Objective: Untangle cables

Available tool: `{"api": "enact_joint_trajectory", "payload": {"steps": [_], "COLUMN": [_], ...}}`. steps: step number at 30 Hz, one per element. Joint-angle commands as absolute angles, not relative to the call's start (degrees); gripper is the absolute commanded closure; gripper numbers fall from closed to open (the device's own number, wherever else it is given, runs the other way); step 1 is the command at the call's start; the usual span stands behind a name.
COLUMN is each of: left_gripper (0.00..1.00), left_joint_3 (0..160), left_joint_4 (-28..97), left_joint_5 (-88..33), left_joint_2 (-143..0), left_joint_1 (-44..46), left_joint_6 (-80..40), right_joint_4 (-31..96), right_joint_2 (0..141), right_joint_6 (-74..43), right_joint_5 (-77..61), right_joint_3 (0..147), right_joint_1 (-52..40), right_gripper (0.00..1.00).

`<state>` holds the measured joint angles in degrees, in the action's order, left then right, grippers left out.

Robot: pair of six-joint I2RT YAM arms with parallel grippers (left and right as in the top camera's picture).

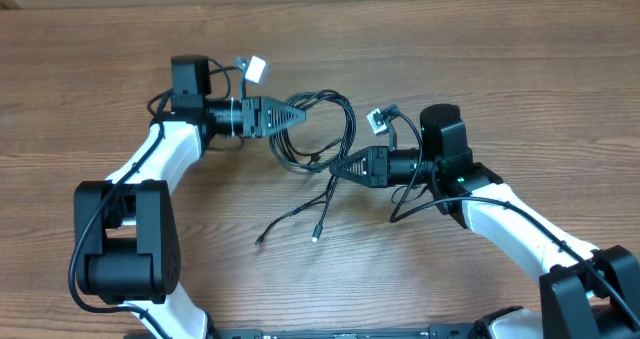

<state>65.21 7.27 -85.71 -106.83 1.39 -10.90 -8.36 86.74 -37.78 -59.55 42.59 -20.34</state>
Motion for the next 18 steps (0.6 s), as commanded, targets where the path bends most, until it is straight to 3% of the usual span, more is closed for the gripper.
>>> {"api": "enact_joint_trajectory", "payload": {"steps": [1,8,18], "left_gripper": [0.96,0.96,0.96], "left_joint_3": [64.9,64.9,64.9], "left_joint_4": [13.8,17.8,17.9], "left_joint_5": [-87.1,-87.0,-86.4], "left_joint_2": [-106.6,-106.6,-106.6], "left_joint_1": [1.2,1.4,5.7], "left_joint_6": [10.3,19.9,22.8], "right_joint_4": [-8.7,-8.6,-13.9], "right_joint_2": [86.0,86.0,86.0], "right_joint_6": [-48.1,-54.3,-56.2], "right_joint_5": [-57.9,-47.7,-37.1], "right_joint_3": [42.9,42.9,42.9], "right_joint_1": [-20.5,-20.5,-22.4], "right_gripper": [0.96,0.96,0.96]}}
